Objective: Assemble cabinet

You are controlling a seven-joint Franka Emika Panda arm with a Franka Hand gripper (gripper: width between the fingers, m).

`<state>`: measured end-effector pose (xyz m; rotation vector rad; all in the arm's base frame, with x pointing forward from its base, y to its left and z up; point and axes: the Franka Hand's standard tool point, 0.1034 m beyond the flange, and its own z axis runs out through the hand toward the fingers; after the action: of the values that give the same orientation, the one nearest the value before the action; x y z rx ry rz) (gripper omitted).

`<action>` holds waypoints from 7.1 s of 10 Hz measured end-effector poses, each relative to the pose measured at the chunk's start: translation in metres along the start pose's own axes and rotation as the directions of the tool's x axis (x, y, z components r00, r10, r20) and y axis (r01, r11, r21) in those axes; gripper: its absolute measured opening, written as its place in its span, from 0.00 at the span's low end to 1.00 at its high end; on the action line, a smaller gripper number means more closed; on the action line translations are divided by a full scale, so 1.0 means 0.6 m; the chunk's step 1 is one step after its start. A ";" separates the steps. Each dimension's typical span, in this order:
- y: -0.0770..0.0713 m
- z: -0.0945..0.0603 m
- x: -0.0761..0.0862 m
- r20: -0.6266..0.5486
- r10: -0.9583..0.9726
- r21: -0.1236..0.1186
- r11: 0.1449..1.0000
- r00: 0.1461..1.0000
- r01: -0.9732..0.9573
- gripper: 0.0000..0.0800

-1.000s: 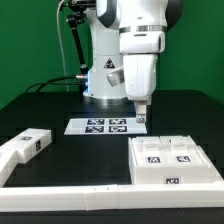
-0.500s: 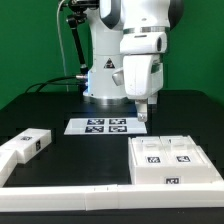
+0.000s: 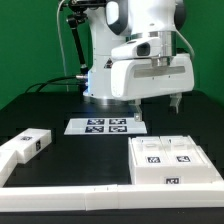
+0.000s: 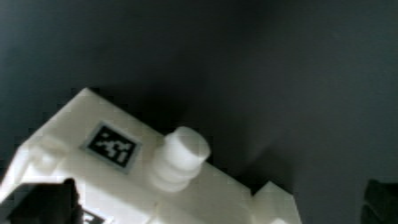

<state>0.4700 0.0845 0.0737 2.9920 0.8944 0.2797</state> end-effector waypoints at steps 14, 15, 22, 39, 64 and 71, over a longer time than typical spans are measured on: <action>0.011 0.051 -0.003 0.017 0.600 0.044 0.798 0.799 -0.601 1.00; 0.013 0.070 -0.009 0.018 0.591 0.043 0.806 0.807 -0.591 1.00; 0.035 0.122 0.026 -0.018 0.567 0.055 0.823 0.823 -0.565 1.00; 0.047 0.039 0.025 0.010 0.469 0.046 0.882 0.883 -0.469 0.00; 0.076 -0.074 0.085 0.120 0.458 0.059 0.882 0.881 -0.467 0.50; 0.219 -0.049 -0.128 0.159 0.435 0.010 0.897 0.886 -0.442 1.00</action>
Offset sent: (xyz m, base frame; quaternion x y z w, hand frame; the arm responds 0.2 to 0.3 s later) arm 0.0000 0.0000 0.0000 0.0000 0.0000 0.1938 0.9810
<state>0.4733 -0.0684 0.0973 3.1692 0.2017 0.0242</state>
